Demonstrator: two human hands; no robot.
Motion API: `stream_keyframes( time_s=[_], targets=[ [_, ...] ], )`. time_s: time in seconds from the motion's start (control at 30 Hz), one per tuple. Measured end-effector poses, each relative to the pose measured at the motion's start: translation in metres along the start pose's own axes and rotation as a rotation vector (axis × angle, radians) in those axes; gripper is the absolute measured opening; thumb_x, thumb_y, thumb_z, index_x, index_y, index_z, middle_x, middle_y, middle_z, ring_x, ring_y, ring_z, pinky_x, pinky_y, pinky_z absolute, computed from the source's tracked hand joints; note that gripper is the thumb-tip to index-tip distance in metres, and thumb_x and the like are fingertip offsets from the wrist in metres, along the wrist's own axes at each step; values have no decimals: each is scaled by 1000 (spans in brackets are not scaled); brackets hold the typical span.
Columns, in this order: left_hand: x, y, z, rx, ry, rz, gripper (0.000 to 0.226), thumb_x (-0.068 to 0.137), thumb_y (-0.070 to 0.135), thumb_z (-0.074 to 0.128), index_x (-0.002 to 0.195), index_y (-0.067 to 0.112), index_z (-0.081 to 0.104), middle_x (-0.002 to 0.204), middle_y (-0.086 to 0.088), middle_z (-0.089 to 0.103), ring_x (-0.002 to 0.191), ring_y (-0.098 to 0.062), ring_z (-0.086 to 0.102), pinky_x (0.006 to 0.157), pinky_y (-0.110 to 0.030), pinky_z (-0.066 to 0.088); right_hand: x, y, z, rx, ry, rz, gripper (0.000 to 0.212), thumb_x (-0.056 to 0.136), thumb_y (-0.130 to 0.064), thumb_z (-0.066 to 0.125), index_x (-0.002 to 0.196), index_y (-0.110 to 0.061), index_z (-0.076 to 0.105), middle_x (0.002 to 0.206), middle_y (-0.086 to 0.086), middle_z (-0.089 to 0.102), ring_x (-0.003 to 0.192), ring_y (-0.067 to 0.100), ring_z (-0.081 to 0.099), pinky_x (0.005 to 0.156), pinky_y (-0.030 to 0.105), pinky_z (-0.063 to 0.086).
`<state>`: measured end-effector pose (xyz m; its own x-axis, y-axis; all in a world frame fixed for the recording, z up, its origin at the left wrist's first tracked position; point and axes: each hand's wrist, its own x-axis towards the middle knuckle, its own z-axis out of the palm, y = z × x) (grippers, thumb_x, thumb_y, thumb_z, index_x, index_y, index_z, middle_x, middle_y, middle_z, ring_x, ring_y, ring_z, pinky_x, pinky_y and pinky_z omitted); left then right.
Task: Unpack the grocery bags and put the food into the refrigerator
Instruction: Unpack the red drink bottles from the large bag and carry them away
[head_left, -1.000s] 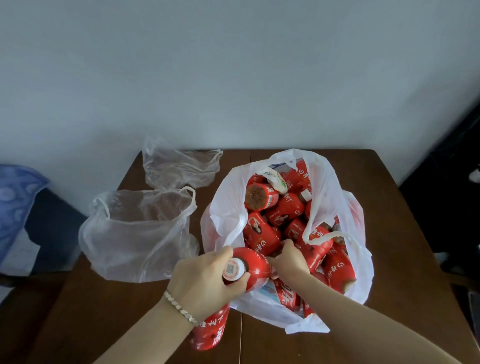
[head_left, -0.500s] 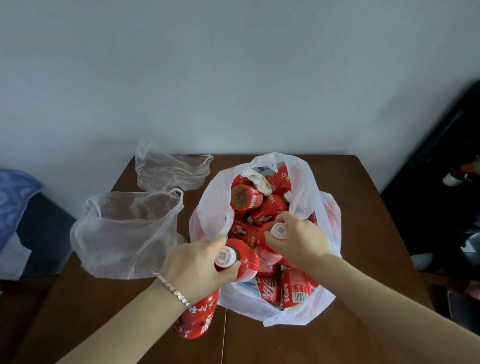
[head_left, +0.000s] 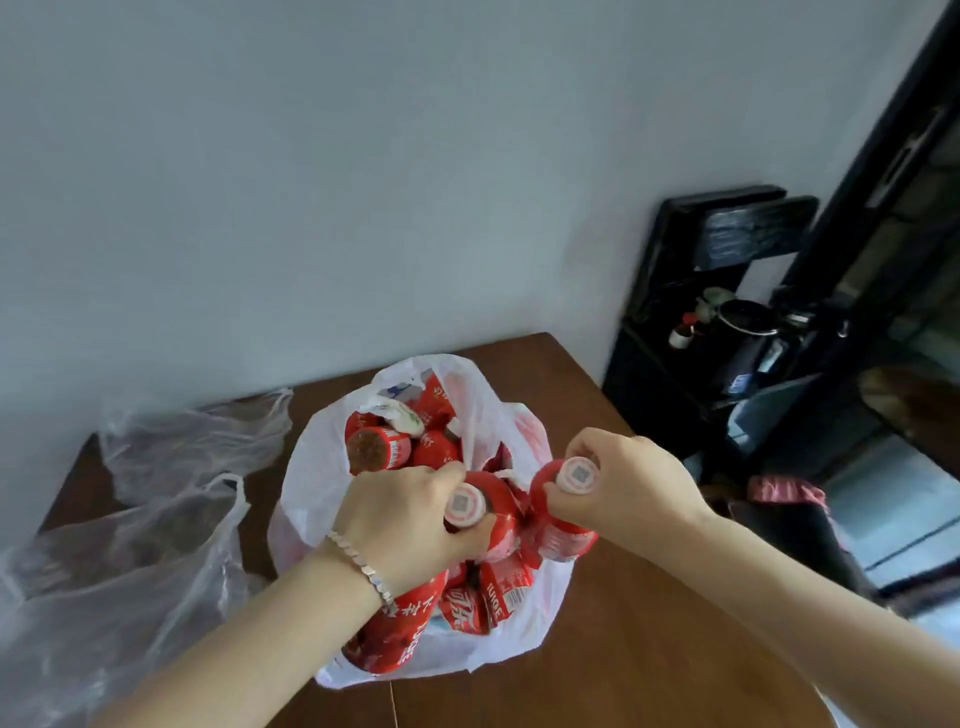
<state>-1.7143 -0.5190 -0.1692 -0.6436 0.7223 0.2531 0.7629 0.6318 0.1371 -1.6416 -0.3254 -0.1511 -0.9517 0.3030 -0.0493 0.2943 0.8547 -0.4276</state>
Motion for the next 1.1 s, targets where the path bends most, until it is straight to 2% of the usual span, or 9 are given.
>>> stream_keyframes(
  time_s=[0.1,0.27,0.4,0.57,0.7,0.8,0.87,0.97,1.1],
  targets=[
    [7,22,1,0,-20,209,72,65,79,11,97,31,53,78,13,60,74,-9,62,46,-15,21,-44,13,-8,40,96,168,22,75,-50,65,82,-34,52,71,-13,59,62,0,55,49,12,35],
    [12,90,10,-92,-112,494,39,84,67,38,82,27,40,75,10,54,69,-7,50,58,-19,36,-131,38,-15,33,223,473,24,74,-52,65,84,-34,53,70,-12,58,65,5,57,52,15,40],
    [5,169,19,-126,-142,737,39,85,65,37,81,26,37,81,9,60,80,-10,61,59,-21,32,-213,65,-25,-32,300,729,29,72,-50,63,94,-31,59,76,-9,60,70,13,58,62,22,50],
    [-28,288,27,-193,-134,1034,42,81,67,39,87,26,48,93,4,68,88,-14,64,65,-22,37,-336,92,-35,-79,413,1027,34,74,-49,61,102,-30,61,96,0,68,84,23,62,69,25,48],
    [-76,394,23,-239,-177,1265,55,69,67,31,79,22,62,67,2,67,62,-17,67,54,-19,39,-448,106,-41,-81,567,1245,29,72,-49,63,92,-29,61,89,-1,68,84,24,63,66,27,44],
    [-128,473,13,-289,-178,1492,48,82,64,40,103,25,59,93,4,69,86,-15,65,65,-21,36,-535,116,-44,-111,653,1368,28,69,-52,60,78,-28,53,76,-3,63,80,23,63,61,26,39],
    [-167,526,6,-280,-218,1570,50,84,64,40,114,26,53,106,4,67,97,-18,62,72,-22,40,-594,123,-45,-161,698,1447,37,62,-58,52,79,-26,54,76,-2,64,81,22,63,61,26,36],
    [-226,609,-5,-270,-267,1649,50,84,63,42,110,22,52,106,0,66,99,-23,61,70,-24,37,-684,135,-51,-179,738,1536,36,58,-58,45,76,-27,51,71,-5,60,72,17,55,60,25,37],
    [-302,718,-16,-325,-292,1773,60,72,69,34,100,19,53,99,-1,67,93,-24,62,68,-24,38,-797,150,-72,-162,762,1685,28,68,-53,55,77,-27,48,73,-6,59,72,18,52,64,26,41]
  ],
)
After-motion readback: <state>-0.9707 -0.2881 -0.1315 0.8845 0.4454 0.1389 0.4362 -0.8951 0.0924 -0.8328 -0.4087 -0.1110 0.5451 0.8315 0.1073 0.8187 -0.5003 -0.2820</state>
